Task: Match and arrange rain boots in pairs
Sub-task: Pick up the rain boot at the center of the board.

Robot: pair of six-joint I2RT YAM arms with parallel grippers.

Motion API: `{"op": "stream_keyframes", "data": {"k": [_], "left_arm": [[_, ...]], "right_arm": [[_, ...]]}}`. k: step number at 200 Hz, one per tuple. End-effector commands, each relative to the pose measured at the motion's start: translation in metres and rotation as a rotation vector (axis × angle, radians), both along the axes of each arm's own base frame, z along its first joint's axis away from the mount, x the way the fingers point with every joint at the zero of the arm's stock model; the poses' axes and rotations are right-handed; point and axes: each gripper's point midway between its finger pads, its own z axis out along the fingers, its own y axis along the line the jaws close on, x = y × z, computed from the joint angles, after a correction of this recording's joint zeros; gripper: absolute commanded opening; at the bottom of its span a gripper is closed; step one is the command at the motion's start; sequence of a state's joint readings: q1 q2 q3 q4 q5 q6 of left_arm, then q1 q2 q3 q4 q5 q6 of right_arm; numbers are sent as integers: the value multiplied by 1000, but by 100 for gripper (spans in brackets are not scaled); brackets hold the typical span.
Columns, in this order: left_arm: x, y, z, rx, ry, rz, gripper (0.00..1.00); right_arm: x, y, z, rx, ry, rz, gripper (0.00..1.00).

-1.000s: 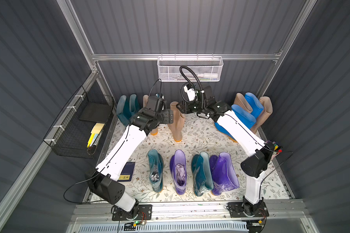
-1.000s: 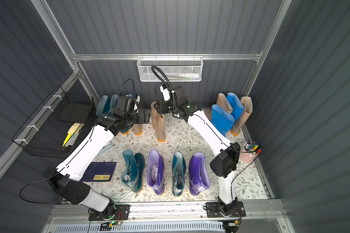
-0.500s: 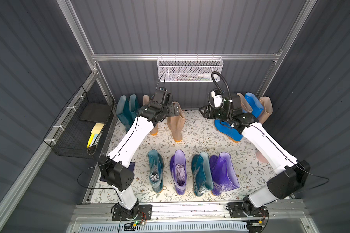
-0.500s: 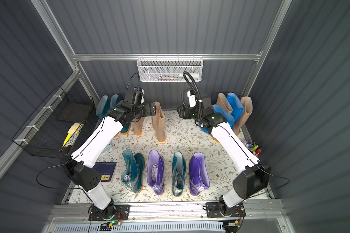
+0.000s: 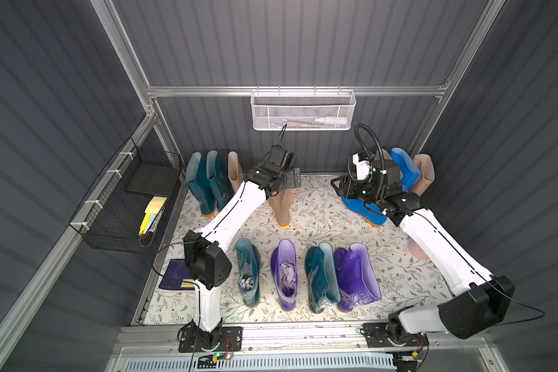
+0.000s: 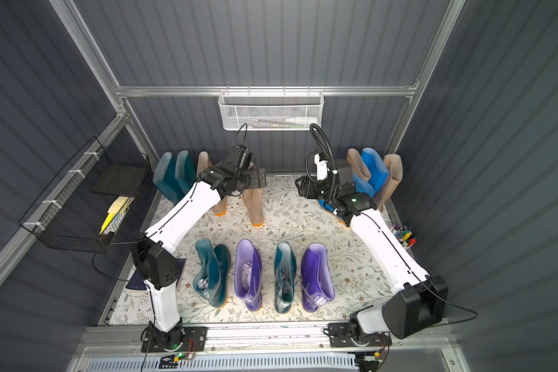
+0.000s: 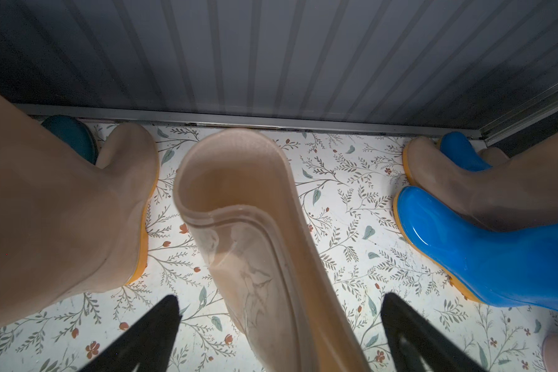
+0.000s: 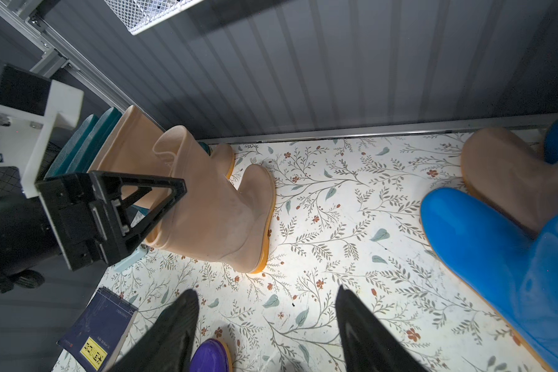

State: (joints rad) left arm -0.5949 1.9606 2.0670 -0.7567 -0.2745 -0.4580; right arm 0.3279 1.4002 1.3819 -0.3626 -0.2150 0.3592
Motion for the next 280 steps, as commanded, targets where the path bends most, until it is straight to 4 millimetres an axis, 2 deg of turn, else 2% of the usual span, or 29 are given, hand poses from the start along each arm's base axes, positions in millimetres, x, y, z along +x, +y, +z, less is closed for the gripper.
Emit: {"op": "stream_keyframes", "data": {"k": [1, 18, 29, 45, 55, 72, 84, 117, 166, 203, 240, 280], "left_arm": [[5, -1, -11, 20, 28, 25, 99], [9, -4, -21, 37, 48, 22, 96], [10, -5, -26, 49, 58, 17, 89], [12, -7, -32, 61, 69, 7, 68], [12, -8, -32, 65, 71, 2, 51], [13, -8, -27, 67, 60, -5, 31], [14, -8, -23, 69, 48, -9, 21], [17, -5, -7, 92, 7, -13, 0], [26, 3, 29, 122, -70, -48, 0], [35, 23, 49, 121, -113, -40, 0], [46, 40, 57, 119, -149, -36, 0], [62, 62, 58, 109, -158, 2, 0]], "right_arm": [[-2, -1, 5, 28, -18, 7, 71], [-1, -1, 2, 29, -11, 8, 71], [-2, -1, 2, 30, -9, 9, 71], [-2, -2, 0, 31, -7, 7, 71], [-1, -2, -1, 30, -6, 5, 71], [-1, -3, -2, 34, -2, 2, 71], [-1, -4, -2, 36, -1, 2, 71], [0, -3, -3, 42, 1, 3, 71], [-2, -2, -2, 56, 4, 7, 71], [-4, -2, 0, 60, 1, 9, 71], [-3, -2, 0, 58, 4, 6, 71], [-3, 0, 2, 69, 7, 10, 71]]}}
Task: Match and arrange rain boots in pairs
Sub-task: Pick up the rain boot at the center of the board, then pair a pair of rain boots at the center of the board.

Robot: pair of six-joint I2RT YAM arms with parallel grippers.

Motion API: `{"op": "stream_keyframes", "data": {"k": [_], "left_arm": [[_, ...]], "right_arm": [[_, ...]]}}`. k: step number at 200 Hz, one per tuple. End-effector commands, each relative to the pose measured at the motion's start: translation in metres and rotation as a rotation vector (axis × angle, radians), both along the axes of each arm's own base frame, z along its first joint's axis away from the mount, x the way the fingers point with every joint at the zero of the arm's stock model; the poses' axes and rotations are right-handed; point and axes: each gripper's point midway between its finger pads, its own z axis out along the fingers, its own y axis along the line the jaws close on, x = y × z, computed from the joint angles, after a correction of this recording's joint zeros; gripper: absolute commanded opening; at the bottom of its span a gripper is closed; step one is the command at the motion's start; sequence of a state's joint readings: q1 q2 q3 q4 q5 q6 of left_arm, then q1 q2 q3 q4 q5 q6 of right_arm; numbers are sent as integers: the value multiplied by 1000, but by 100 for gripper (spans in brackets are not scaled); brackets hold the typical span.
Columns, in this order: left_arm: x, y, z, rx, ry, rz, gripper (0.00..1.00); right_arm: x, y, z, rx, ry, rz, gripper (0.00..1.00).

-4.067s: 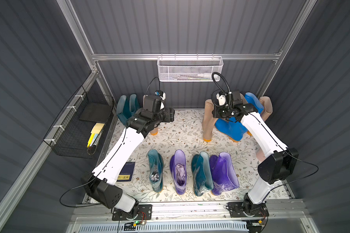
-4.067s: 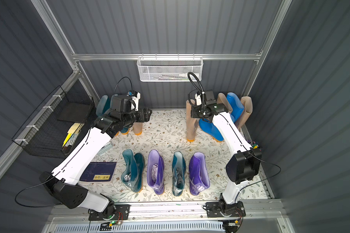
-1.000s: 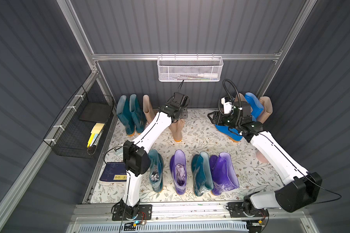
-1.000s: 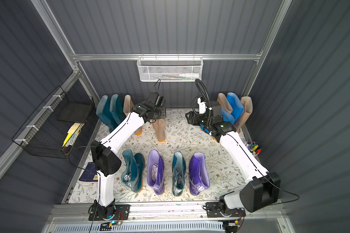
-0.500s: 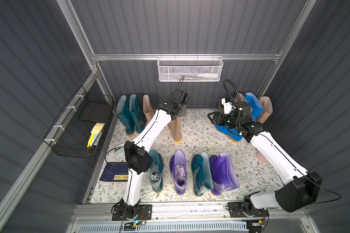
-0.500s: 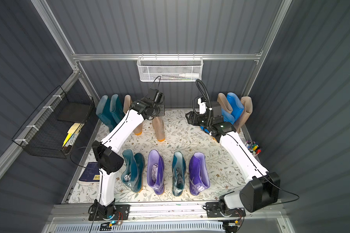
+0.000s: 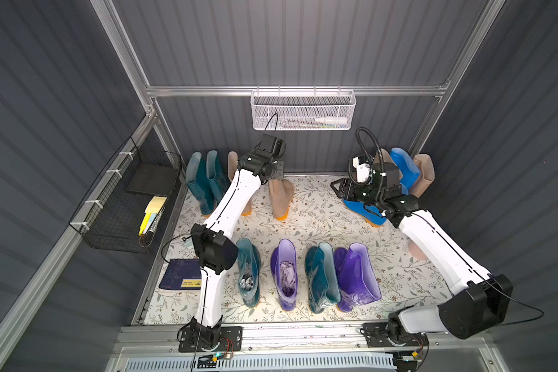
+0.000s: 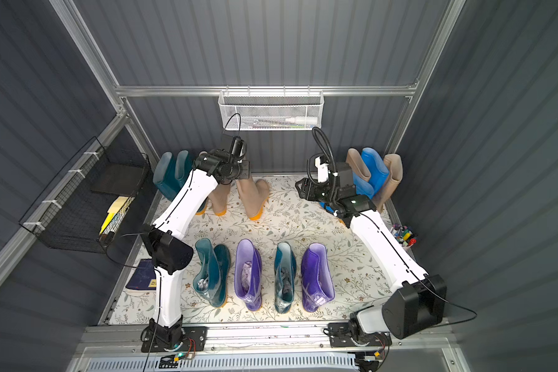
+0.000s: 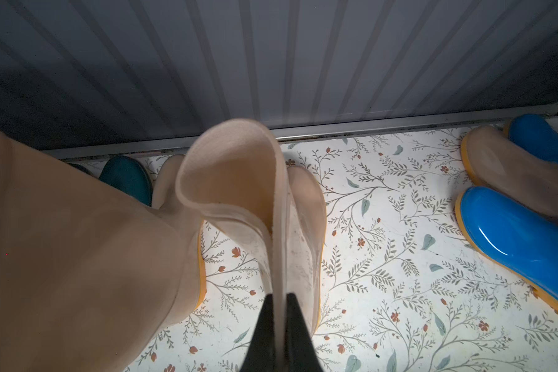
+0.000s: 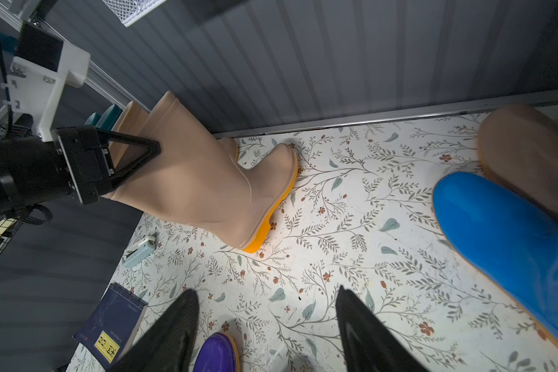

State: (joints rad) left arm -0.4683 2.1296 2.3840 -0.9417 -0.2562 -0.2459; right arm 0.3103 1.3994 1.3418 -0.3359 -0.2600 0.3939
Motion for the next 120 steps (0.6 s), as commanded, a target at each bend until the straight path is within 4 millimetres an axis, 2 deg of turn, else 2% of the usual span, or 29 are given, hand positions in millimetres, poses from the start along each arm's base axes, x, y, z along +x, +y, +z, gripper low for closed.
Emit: {"op": "stream_keyframes", "data": {"k": [1, 69, 120], "left_arm": [[17, 13, 51, -54, -159, 18, 0], [43, 57, 30, -11, -158, 168, 0], [49, 62, 17, -1, -140, 188, 0]], "right_arm": [[-2, 0, 13, 29, -29, 2, 71], [-8, -3, 12, 26, -22, -6, 71], [-12, -6, 12, 14, -25, -12, 71]]}}
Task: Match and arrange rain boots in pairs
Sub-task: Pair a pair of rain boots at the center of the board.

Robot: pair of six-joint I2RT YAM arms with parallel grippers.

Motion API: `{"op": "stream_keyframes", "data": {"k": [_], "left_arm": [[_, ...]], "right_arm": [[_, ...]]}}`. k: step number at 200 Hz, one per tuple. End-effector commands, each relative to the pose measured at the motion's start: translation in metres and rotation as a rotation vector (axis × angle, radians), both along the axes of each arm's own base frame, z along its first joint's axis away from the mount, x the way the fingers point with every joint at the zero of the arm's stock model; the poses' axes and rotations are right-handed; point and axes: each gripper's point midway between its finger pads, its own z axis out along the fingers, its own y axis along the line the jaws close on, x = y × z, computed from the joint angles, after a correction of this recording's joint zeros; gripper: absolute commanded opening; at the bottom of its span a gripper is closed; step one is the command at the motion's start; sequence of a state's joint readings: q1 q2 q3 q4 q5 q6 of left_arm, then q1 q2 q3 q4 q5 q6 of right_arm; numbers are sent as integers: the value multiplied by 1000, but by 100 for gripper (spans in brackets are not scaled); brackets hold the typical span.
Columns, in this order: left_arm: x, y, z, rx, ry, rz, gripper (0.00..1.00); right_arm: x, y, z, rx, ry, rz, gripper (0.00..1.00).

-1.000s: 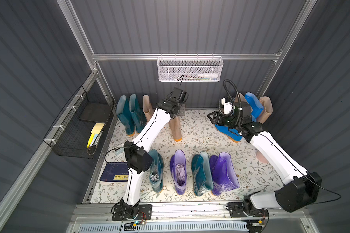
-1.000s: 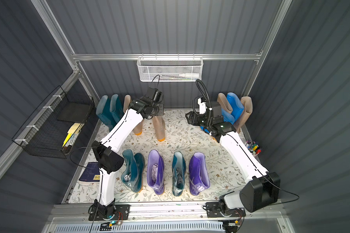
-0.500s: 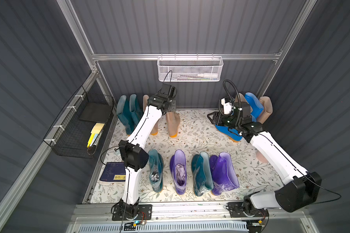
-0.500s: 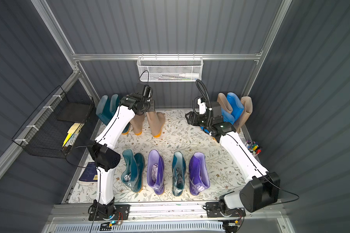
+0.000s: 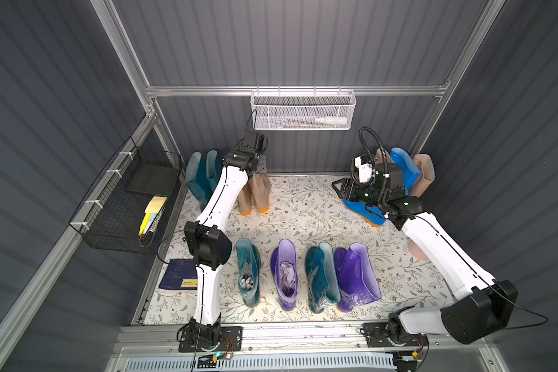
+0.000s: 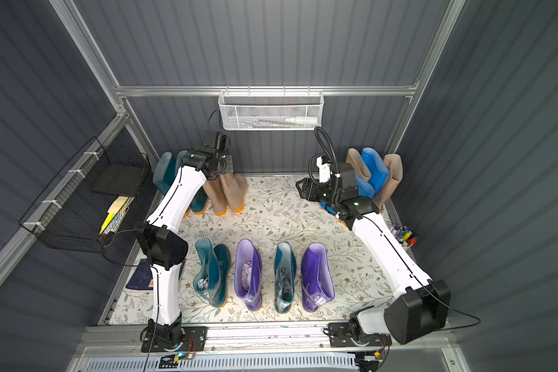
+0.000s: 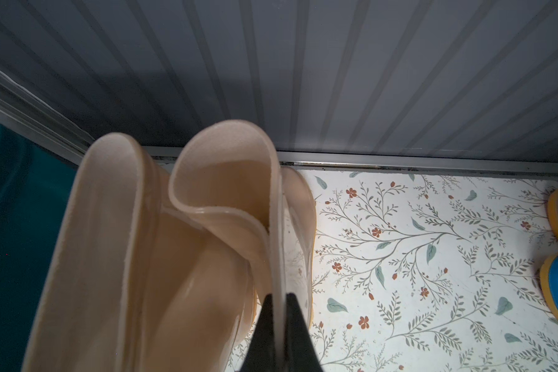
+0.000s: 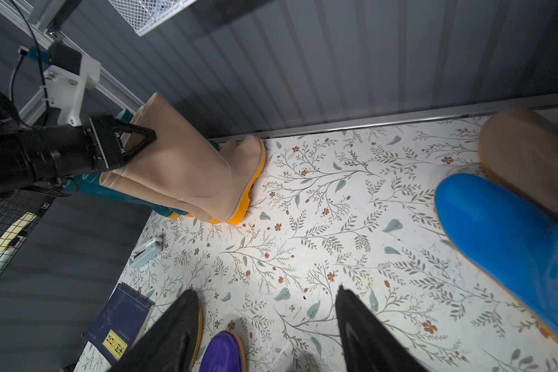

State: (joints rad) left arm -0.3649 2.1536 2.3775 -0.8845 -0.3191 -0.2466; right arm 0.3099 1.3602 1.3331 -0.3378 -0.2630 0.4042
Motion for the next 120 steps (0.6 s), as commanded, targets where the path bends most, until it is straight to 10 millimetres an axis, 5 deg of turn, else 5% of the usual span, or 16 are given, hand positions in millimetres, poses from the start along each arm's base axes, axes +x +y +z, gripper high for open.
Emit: {"op": "stream_keyframes", "data": {"k": [1, 100, 120], "left_arm": [[14, 2, 20, -22, -99, 38, 0], [15, 2, 1, -2, -57, 34, 0], [15, 0, 3, -4, -59, 17, 7]], "right_arm": [[-3, -4, 0, -4, -3, -10, 71], [-4, -5, -6, -9, 9, -14, 71], [-4, -5, -5, -9, 6, -13, 71]]}}
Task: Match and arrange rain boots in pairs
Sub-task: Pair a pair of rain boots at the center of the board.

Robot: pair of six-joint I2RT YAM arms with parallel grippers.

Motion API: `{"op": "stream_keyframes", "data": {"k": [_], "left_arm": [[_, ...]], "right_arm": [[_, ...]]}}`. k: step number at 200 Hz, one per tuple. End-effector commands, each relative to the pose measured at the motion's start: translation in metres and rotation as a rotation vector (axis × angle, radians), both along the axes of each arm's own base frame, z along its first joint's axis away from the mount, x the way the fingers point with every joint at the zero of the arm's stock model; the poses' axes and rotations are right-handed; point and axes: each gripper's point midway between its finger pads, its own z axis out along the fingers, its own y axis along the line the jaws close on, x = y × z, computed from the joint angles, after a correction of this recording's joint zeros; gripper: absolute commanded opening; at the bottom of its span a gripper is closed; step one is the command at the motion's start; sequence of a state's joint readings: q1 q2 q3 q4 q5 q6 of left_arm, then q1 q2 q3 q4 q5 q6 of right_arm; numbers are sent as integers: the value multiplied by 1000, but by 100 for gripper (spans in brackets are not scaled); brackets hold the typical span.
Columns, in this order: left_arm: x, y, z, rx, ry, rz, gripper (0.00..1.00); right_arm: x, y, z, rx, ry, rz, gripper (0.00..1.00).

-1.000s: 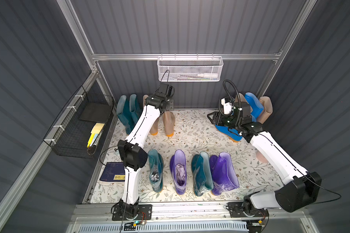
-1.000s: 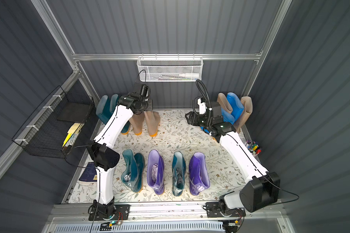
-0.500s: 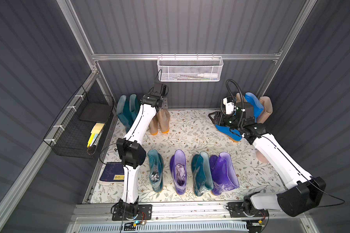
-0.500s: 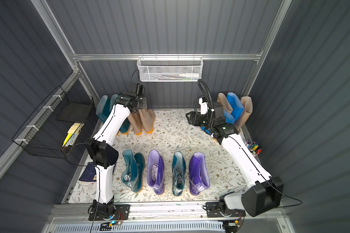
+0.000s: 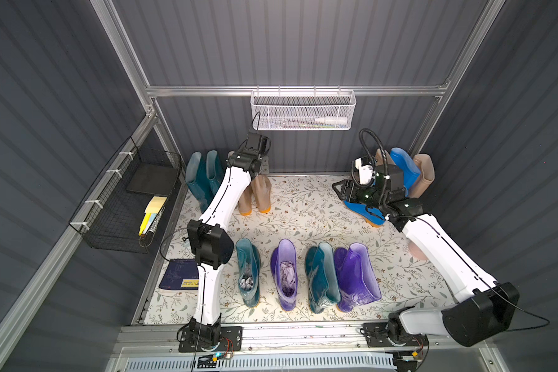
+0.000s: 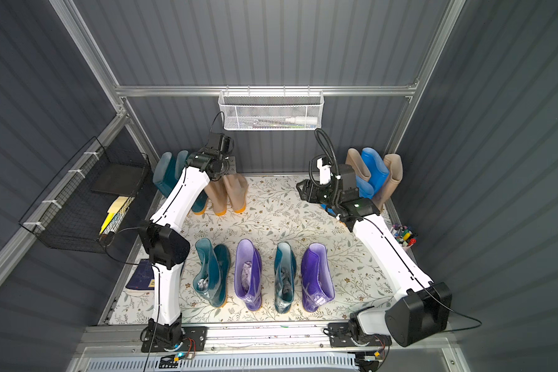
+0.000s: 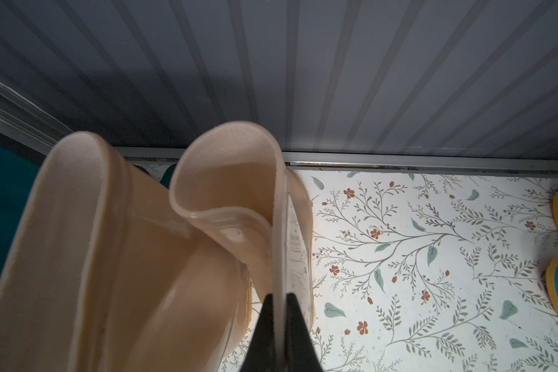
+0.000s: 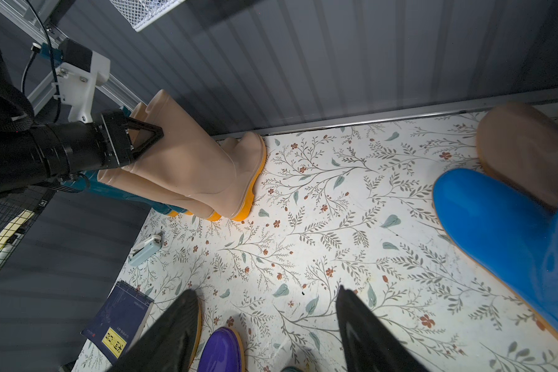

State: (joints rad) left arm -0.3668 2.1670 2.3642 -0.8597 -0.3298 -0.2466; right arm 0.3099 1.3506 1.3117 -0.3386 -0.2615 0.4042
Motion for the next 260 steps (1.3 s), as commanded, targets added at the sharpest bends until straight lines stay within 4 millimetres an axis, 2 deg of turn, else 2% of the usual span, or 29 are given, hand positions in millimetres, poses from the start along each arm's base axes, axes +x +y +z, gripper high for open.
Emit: {"op": "stream_keyframes", "data": {"k": [1, 60, 112, 161, 223, 260], "left_arm": [[10, 1, 11, -10, -57, 10, 8], [7, 1, 20, -4, -70, -12, 34], [3, -4, 22, -9, -59, -48, 47], [-2, -6, 37, -29, -84, -74, 64], [-12, -10, 59, -60, -116, -101, 74], [-19, -12, 70, -83, -129, -121, 76]], "right_arm": [[-1, -4, 1, -5, -7, -13, 71], [-1, -4, 2, -5, -8, -14, 72], [-1, -4, 2, -5, -8, -14, 72], [-1, -4, 2, -6, -8, -14, 72], [-2, -7, 4, -16, -19, -21, 73], [-4, -10, 6, -25, -25, -29, 74]]}}
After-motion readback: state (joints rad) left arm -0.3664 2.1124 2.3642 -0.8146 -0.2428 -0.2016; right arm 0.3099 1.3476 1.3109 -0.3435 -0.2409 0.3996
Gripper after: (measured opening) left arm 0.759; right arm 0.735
